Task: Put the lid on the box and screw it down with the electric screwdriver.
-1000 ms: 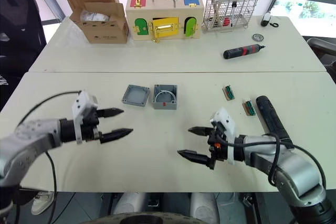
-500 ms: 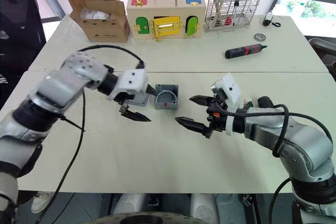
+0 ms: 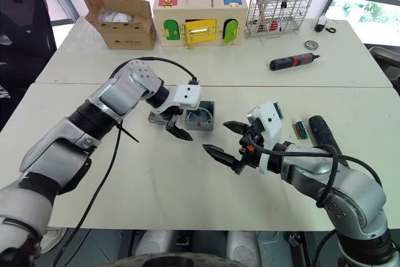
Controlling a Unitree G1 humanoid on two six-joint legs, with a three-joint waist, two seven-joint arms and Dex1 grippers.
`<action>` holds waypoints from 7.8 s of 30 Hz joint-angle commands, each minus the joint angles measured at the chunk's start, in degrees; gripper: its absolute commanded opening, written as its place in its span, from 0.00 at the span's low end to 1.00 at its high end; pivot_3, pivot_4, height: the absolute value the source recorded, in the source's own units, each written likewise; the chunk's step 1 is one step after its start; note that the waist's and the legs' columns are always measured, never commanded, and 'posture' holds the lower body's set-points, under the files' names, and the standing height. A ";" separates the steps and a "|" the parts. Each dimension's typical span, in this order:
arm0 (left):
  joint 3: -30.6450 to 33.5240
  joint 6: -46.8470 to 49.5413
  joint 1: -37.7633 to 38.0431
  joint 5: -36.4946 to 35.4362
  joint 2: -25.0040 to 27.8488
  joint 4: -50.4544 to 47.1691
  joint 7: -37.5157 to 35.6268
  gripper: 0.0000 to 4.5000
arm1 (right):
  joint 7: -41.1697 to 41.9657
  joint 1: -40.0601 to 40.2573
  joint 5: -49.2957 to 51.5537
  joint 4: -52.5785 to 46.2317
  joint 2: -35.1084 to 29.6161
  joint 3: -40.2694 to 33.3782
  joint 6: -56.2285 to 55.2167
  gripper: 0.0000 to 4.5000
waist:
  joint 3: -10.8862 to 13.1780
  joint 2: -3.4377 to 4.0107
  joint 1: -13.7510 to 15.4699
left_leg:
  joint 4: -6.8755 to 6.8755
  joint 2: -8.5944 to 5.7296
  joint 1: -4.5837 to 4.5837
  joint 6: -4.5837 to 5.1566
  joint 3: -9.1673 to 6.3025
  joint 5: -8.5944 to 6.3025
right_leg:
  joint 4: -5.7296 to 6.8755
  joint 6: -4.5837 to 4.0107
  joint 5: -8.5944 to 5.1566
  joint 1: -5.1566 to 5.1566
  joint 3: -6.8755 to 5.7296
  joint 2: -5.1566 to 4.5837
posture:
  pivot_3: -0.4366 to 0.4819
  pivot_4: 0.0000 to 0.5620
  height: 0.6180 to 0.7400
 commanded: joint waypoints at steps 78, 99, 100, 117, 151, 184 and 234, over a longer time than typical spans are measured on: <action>37.17 61.11 8.41 -12.25 2.99 -22.44 51.33 0.99 | 11.97 -13.70 15.10 11.45 -18.52 0.44 -6.95 1.00 | 0.14 -0.23 -1.30 | 0.01 -0.04 -0.01 -0.09 -0.05 0.05 | 0.07 0.17 -0.05 -0.02 0.04 -0.18 | 0.48 0.27 0.62; 27.42 58.82 10.33 -12.84 -0.81 -11.34 56.17 0.86 | 11.35 -10.61 12.13 8.90 -13.77 -1.62 -5.51 1.00 | 0.12 -0.21 0.22 | 0.00 -0.07 0.03 -0.53 -0.14 0.24 | 0.11 0.17 -0.04 0.01 0.01 -0.25 | 0.48 0.27 0.62; 27.28 58.29 10.26 -12.92 -0.94 -10.84 56.01 0.80 | 10.96 -10.28 12.32 8.63 -13.69 -1.95 -5.43 1.00 | 0.12 -0.21 0.24 | 0.01 -0.07 0.06 -0.53 -0.14 0.24 | 0.11 0.17 -0.04 0.03 0.01 -0.25 | 0.48 0.27 0.62; 43.37 25.70 9.40 -17.45 -7.61 -9.64 57.55 0.01 | -2.69 -16.24 10.41 13.28 -2.76 -5.04 -10.36 1.00 | 0.15 -0.29 0.18 | 0.01 -0.06 0.07 -0.58 -0.15 0.26 | 0.14 0.10 0.01 0.00 0.04 -0.28 | 0.48 0.27 0.62; 40.80 -19.88 8.68 -19.03 -20.02 -7.64 47.06 0.01 | -2.28 -31.97 1.39 25.46 11.46 -3.79 -13.85 1.00 | 0.13 -0.27 -1.40 | -0.15 -0.12 0.01 -0.50 -0.01 0.28 | 0.10 0.17 0.07 -0.10 -0.26 -0.19 | 0.48 0.27 0.62; 41.25 -11.97 10.91 -22.66 -14.65 -12.26 42.67 1.00 | -2.82 -29.05 -7.26 23.12 11.21 -2.73 -17.06 0.03 | 0.12 -0.25 -1.43 | -0.17 -0.12 0.01 -0.50 -0.03 0.28 | 0.10 0.17 0.07 -0.10 -0.26 -0.17 | 0.48 0.27 0.62; 27.60 21.98 21.76 -33.17 -0.15 -27.74 24.59 0.71 | -7.67 19.45 -106.07 12.78 5.06 15.99 -74.30 0.03 | 0.13 -0.24 -1.39 | -0.15 -0.01 0.26 -0.84 -0.19 0.43 | 0.10 0.21 -0.02 0.22 -0.17 0.10 | 0.48 0.27 0.62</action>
